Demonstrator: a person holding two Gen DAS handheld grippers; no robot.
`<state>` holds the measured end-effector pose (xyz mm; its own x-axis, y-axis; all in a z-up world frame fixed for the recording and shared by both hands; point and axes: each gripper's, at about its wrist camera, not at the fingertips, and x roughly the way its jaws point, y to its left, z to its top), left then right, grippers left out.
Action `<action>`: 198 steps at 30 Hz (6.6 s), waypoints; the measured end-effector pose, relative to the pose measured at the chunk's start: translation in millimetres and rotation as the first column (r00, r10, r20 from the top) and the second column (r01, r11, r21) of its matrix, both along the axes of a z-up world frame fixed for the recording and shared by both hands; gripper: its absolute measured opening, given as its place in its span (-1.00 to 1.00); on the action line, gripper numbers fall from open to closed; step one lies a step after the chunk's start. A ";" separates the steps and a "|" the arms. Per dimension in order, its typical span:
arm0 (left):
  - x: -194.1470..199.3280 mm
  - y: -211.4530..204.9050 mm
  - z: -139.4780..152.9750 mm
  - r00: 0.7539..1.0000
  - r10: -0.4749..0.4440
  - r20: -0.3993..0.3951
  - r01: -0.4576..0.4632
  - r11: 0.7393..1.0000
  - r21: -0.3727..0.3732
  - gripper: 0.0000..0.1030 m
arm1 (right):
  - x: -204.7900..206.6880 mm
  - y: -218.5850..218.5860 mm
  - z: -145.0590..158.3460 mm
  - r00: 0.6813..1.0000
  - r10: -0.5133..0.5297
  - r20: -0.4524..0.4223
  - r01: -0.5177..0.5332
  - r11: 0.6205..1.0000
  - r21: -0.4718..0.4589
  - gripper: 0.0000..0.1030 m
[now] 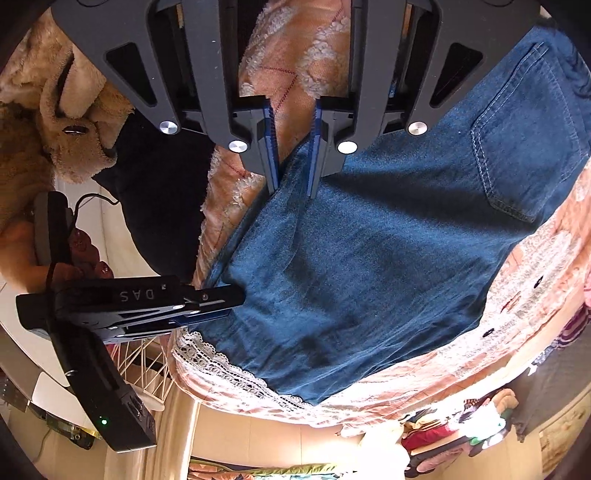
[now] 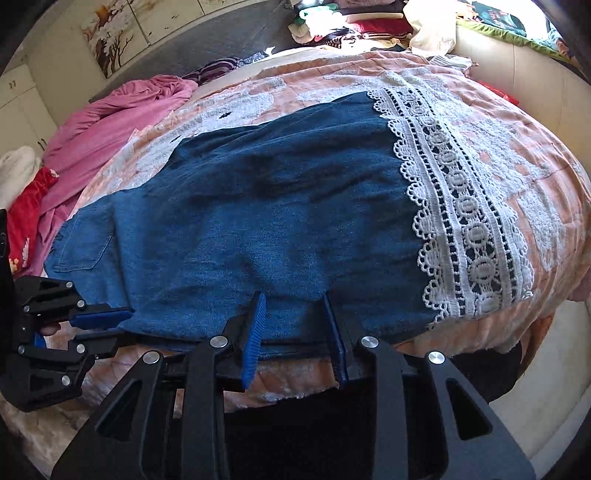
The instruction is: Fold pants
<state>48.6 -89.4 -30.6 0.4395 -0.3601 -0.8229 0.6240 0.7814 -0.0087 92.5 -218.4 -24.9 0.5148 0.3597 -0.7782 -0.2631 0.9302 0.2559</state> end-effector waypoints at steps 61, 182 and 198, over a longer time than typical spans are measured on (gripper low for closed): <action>202.3 71.4 25.4 0.910 0.400 -0.105 -0.414 0.875 -0.253 -0.90 | 173.4 -113.3 69.3 0.987 -0.036 0.155 0.004 0.980 0.200 -0.73; 46.3 90.5 7.8 0.878 0.478 -0.025 -0.478 0.876 -0.057 0.39 | 31.8 24.3 5.8 0.997 -0.032 0.072 0.041 0.991 -0.129 0.14; 49.8 40.2 51.6 0.933 0.361 0.002 -0.357 0.923 -0.146 0.47 | -7.9 -29.4 53.1 0.970 -0.183 0.159 0.185 0.983 0.002 0.40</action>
<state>98.4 -49.2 20.9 0.5832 -0.2849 -0.7607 0.3035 0.9451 -0.1213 84.6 -247.8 28.1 0.6880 0.2379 -0.6856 -0.1231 0.9693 0.2128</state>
